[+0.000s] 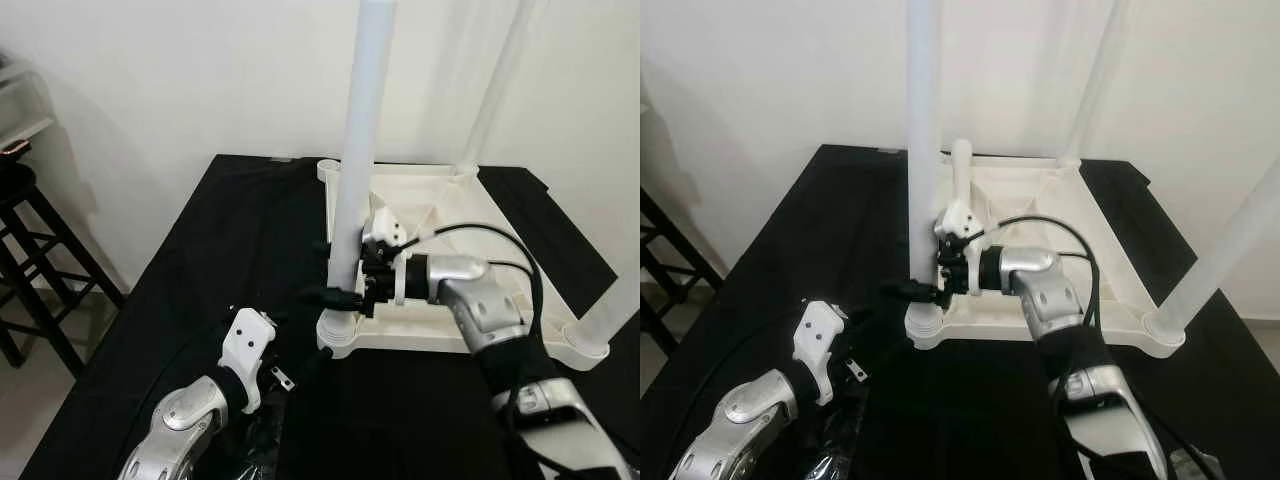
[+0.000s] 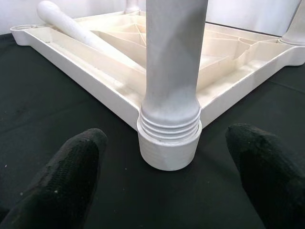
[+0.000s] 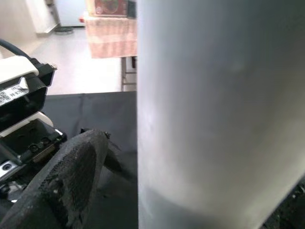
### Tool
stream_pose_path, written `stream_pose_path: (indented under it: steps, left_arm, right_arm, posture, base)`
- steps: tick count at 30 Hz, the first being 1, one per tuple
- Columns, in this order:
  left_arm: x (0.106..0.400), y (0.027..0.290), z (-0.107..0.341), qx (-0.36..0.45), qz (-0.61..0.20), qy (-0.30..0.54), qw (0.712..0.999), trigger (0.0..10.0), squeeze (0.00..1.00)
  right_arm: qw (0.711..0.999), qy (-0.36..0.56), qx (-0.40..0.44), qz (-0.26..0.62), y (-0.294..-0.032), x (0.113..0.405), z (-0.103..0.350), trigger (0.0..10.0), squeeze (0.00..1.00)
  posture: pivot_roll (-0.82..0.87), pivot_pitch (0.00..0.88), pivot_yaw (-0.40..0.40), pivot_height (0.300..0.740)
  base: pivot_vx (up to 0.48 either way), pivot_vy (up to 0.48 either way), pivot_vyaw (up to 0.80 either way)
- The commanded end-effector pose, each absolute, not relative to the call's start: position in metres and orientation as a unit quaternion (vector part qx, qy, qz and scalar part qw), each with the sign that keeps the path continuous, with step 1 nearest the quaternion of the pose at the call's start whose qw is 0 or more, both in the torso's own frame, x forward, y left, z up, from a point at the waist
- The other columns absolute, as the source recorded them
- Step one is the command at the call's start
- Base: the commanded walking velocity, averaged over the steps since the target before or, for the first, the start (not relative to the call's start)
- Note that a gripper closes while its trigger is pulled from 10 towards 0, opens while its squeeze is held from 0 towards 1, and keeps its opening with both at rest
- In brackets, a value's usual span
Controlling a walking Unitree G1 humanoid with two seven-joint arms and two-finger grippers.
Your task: Building children table
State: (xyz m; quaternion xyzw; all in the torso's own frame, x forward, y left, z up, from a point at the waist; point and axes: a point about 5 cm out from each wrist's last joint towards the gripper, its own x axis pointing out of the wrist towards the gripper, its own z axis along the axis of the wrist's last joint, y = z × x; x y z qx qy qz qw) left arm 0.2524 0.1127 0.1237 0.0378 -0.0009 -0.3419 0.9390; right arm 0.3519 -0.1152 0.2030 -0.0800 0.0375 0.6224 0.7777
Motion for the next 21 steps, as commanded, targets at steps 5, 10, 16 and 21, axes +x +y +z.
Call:
stream_pose_path:
  steps: [5, 10, 16, 21]
  left_arm:
    - [0.251, 0.11, 0.121, 0.04, -0.347, 0.004, 0.937, 10.0, 0.0]
    - [0.251, 0.111, 0.121, 0.04, -0.347, 0.004, 0.937, 10.0, 0.0]
    - [0.25, 0.111, 0.122, 0.038, -0.348, 0.003, 0.937, 10.0, 0.0]
    - [0.251, 0.113, 0.123, 0.036, -0.348, 0.003, 0.937, 10.0, 0.0]
  right_arm:
    - [0.744, 0.053, -0.06, 0.663, -0.115, 0.358, 0.205, 0.0, 0.0]
    - [0.741, 0.049, -0.053, 0.667, -0.117, 0.357, 0.202, 0.0, 0.0]
    - [0.789, 0.03, -0.053, 0.611, -0.128, 0.357, 0.19, 0.0, 0.0]
    - [0.844, 0.034, -0.035, 0.534, -0.127, 0.357, 0.176, 0.0, 0.0]
  posture:
    - [-0.01, 0.002, -0.068, 0.74]
    - [-0.01, 0.007, -0.066, 0.74]
    - [-0.03, 0.027, -0.061, 0.74]
    - [-0.04, 0.032, -0.057, 0.74]
  base:
    - [0.0, 0.0, 0.0]
    - [0.0, 0.0, 0.0]
    - [0.0, 0.0, 0.0]
    - [0.0, 0.0, 0.0]
